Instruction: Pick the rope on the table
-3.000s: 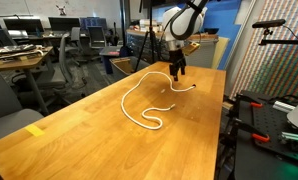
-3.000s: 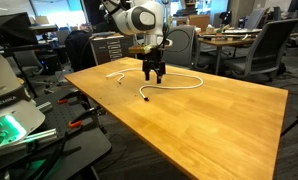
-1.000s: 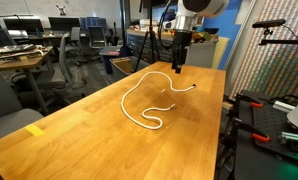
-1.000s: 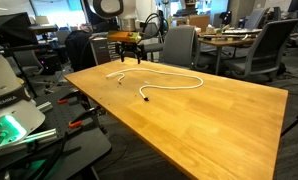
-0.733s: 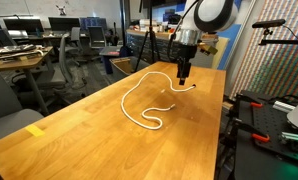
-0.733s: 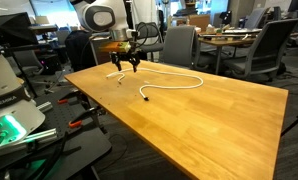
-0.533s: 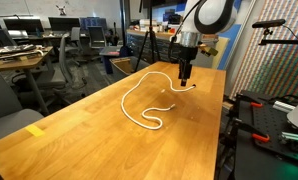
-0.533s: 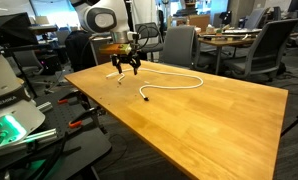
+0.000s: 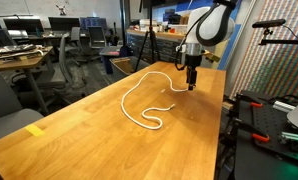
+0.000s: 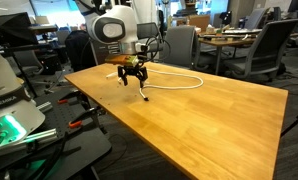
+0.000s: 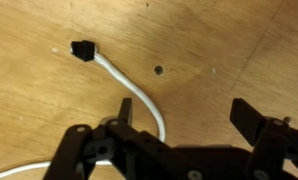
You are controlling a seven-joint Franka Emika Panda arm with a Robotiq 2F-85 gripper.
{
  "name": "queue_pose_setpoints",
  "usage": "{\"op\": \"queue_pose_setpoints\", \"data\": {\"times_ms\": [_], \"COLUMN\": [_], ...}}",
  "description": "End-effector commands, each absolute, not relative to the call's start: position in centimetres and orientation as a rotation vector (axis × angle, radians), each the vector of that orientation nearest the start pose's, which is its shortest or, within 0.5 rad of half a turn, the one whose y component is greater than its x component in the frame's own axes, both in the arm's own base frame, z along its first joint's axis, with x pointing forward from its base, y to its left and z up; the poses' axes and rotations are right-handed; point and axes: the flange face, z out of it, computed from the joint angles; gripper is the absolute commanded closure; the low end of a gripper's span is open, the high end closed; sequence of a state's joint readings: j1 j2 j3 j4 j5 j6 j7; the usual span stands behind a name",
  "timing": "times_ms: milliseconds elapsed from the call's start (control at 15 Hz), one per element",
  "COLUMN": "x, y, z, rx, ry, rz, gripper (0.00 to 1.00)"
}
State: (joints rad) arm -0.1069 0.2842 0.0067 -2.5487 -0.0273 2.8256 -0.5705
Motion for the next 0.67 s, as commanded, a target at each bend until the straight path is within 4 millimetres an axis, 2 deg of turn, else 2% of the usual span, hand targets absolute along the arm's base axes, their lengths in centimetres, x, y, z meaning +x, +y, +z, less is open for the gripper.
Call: {"op": "queue_pose_setpoints", "data": {"times_ms": [0,67,200,400,600], "x": [46.1,46.4,47.1,47.9,48.1], "y": [-4.8,-4.8,-4.9,-4.7,-4.0], "z": [14.3,13.9,13.5,13.3,14.1], "rx": [-3.068,-3.075,-3.080,-3.083,-3.071], "ry": [-0.823,-0.843,-0.886,-0.956,-0.998], "rz": [-0.007,-0.028,-0.065,-0.100,-0.132], "gripper": [0.02,0.25,0.30,0.54,0.76]}}
